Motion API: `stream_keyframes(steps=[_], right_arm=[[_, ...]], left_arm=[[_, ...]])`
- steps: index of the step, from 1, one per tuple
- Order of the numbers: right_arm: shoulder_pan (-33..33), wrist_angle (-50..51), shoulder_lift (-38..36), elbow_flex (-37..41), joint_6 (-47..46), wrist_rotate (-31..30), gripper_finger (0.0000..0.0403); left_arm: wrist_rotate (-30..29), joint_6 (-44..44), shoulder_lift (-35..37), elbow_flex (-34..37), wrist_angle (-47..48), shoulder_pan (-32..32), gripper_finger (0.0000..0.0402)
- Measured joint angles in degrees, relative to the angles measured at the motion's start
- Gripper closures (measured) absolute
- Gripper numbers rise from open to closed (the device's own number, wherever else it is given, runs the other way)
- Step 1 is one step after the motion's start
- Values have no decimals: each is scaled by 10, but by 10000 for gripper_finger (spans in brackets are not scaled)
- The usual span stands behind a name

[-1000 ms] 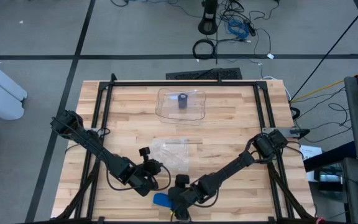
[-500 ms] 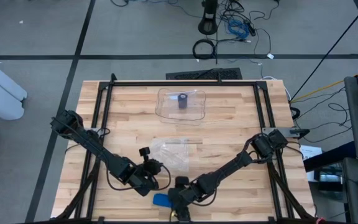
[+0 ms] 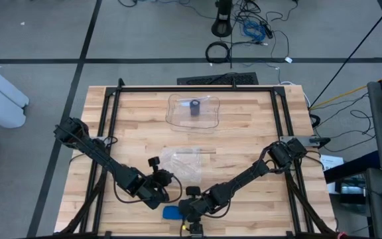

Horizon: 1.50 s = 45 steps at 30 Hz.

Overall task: Roll bandage
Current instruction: Put the rolled blue bandage into the transparent zip bag

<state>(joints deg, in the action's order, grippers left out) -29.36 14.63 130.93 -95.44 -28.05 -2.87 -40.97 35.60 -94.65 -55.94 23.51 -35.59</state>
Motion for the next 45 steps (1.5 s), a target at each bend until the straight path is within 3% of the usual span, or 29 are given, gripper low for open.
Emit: stream_keyframes(steps=[6, 13, 16, 29, 33, 39, 45], right_arm=[[-10, 69, -40, 0, 13, -34, 314], [-31, 270, -130, 0, -54, -218, 313], [-29, 310, -157, 0, -99, -250, 313], [24, 471, -155, 0, -196, -239, 312], [44, 450, -155, 0, -182, -236, 312], [87, 400, -154, 0, -127, -229, 312], [106, 378, -147, 0, -68, -218, 299]], left_arm=[[-30, 1, 0, 0, 1, 0, 402], [-71, 1, 0, 0, -6, 5, 402], [-80, 1, 0, 0, -25, 11, 402], [-98, 30, 0, 0, -71, 24, 402], [-74, 59, -5, 0, -106, 46, 402], [-29, 27, -32, 0, -183, 79, 402], [-24, 25, -35, 0, -187, 83, 402]])
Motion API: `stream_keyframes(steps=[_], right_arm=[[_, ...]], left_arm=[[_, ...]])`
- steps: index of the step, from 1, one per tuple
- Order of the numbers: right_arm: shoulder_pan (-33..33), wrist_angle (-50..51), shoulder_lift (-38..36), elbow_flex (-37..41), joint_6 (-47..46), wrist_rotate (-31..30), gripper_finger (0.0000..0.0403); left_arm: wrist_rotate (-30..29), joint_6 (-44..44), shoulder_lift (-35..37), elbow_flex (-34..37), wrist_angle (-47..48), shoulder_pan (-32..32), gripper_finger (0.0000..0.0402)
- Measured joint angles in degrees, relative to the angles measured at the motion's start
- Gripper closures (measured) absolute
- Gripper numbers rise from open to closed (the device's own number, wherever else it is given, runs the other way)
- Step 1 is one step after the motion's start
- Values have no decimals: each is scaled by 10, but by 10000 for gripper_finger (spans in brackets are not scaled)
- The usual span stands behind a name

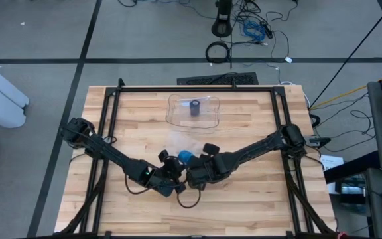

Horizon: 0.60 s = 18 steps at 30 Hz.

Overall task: Roll bandage
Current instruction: Put the rolled blue bandage into the transparent zip bag

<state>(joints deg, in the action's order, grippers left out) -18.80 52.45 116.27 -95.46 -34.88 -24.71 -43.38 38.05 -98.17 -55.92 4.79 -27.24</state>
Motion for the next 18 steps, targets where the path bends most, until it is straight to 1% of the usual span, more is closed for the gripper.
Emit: stream_keyframes(steps=[2, 6, 10, 14, 18], right_arm=[[1, 0, 0, 0, 10, 13, 280], [5, -4, 0, 0, 13, 44, 228], [16, -5, 0, 0, -9, 23, 186], [24, -1, 0, 0, -10, 24, 168], [6, 39, -14, 0, -6, 21, 167]], left_arm=[[1, -10, 0, 0, -5, 0, 402], [6, -11, 0, 0, -8, 1, 402], [28, -19, 0, 0, -17, 3, 402], [45, -41, 0, 0, -29, 3, 402], [47, -55, 0, 0, -28, 1, 402]])
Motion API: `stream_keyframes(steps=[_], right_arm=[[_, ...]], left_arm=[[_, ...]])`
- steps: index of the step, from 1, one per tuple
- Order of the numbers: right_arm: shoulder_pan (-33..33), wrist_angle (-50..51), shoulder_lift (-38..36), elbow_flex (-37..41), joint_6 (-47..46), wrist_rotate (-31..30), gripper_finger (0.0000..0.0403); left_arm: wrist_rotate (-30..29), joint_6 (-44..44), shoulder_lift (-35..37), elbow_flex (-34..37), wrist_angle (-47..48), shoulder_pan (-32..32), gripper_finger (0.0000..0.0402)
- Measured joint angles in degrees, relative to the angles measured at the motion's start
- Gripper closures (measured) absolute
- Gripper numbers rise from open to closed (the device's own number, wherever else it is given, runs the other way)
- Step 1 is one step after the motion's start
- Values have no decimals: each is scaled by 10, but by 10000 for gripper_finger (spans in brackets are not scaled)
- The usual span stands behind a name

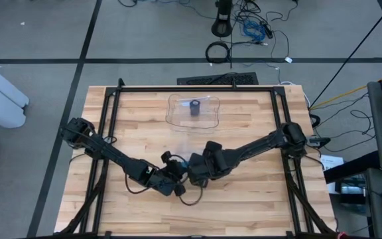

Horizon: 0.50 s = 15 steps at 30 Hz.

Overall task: Roll bandage
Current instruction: Put the rolled blue bandage into the transparent zip bag, then close the transparent zip bag

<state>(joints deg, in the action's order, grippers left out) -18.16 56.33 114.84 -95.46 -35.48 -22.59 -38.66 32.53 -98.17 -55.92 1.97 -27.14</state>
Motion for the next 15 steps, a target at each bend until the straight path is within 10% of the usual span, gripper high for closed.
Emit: stream_keyframes(steps=[15], right_arm=[[-208, 118, -57, 1, 50, -246, 204]], left_arm=[[181, -65, 61, 0, 5, 6, 402]])
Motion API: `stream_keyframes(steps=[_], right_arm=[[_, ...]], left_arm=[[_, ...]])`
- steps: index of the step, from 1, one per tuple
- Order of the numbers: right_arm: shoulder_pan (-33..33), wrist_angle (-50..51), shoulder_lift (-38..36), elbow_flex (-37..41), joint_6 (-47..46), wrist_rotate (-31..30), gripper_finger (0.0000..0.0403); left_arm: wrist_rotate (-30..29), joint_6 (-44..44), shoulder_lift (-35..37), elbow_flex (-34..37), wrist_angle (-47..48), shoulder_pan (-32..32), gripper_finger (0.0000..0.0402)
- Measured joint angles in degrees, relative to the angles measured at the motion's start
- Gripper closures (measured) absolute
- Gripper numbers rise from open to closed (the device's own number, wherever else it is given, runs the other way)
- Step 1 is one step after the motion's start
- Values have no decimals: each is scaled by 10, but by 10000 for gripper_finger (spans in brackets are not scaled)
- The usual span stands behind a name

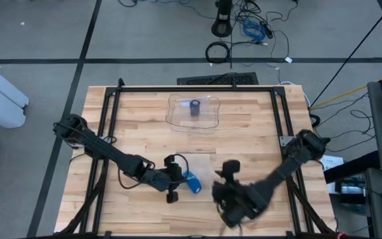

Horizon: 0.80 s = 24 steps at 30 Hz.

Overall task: Roll bandage
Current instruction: Close the transparent zip bag

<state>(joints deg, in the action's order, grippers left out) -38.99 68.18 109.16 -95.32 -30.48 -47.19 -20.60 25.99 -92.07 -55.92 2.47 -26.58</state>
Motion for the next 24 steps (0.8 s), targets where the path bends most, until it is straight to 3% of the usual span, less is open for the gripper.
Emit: stream_keyframes(steps=[4, 10, 15, 19, 24], right_arm=[[-58, -45, 0, 27, 32, -68, 209], [-132, -88, 0, 50, 28, -188, 223], [-140, -158, 0, 95, -23, -167, 226], [-131, -253, 0, 137, 20, -165, 221], [-100, -335, 0, 164, 76, -205, 226]], left_arm=[[25, -20, 39, 0, -13, 7, 402], [58, -102, 61, 1, -105, 17, 402], [55, -83, 55, 2, -98, 36, 402], [55, -69, 54, 2, -90, 41, 402], [53, -69, 54, 2, -90, 41, 402]])
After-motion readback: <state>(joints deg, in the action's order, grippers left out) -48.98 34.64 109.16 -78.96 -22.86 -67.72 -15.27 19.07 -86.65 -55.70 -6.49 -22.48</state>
